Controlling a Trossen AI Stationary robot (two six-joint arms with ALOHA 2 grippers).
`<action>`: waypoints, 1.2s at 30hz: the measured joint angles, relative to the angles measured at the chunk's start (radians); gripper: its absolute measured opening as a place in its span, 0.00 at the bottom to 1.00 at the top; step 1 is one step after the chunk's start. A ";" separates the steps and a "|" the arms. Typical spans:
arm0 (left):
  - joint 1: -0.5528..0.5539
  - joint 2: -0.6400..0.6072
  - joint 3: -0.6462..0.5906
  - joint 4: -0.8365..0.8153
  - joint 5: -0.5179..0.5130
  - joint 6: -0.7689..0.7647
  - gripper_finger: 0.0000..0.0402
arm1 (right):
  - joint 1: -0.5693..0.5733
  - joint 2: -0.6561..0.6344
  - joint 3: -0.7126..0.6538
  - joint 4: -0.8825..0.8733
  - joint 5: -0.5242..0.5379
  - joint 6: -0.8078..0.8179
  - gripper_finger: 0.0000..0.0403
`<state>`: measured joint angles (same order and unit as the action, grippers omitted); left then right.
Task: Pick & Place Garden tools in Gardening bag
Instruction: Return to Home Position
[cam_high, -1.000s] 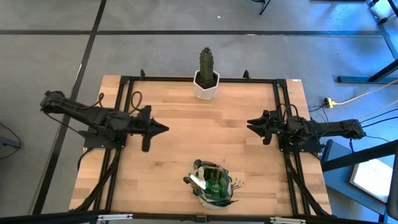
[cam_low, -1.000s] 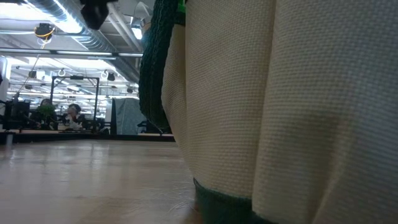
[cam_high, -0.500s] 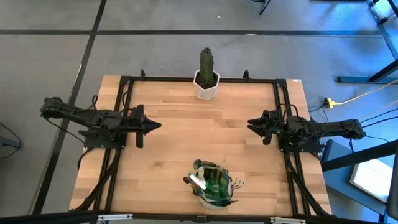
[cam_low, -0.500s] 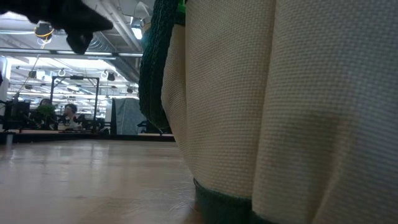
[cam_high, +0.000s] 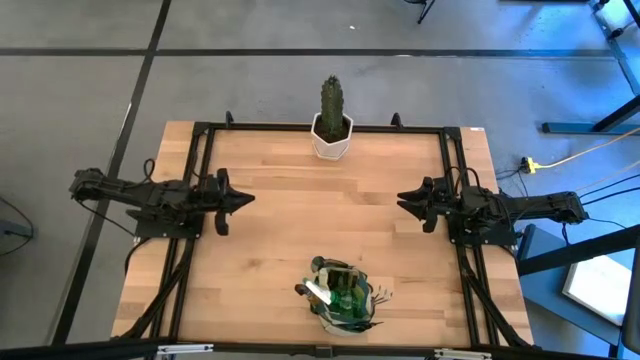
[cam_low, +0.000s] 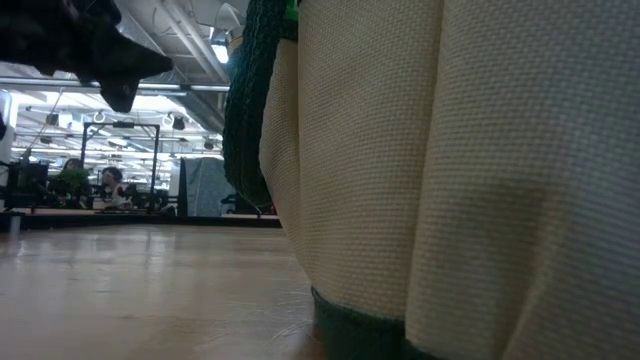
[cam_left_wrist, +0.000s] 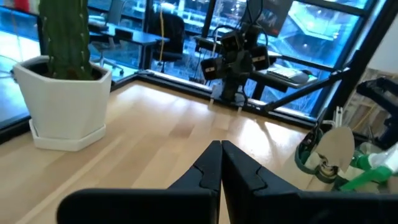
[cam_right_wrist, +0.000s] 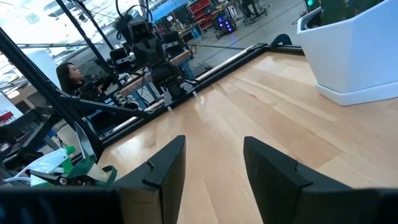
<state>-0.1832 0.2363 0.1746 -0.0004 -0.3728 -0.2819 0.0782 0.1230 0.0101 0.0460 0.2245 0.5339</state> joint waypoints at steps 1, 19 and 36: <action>0.008 -0.018 -0.010 0.001 0.013 0.010 0.00 | 0.000 0.000 0.000 0.000 0.000 0.000 0.41; 0.112 -0.216 -0.166 0.050 0.135 0.031 0.00 | 0.000 0.000 0.000 0.000 0.000 0.000 0.41; 0.115 -0.217 -0.166 0.051 0.129 0.138 0.00 | 0.000 0.000 0.000 0.000 0.000 0.000 0.41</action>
<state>-0.0681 0.0193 0.0087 0.0502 -0.2437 -0.1438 0.0781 0.1230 0.0101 0.0463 0.2245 0.5339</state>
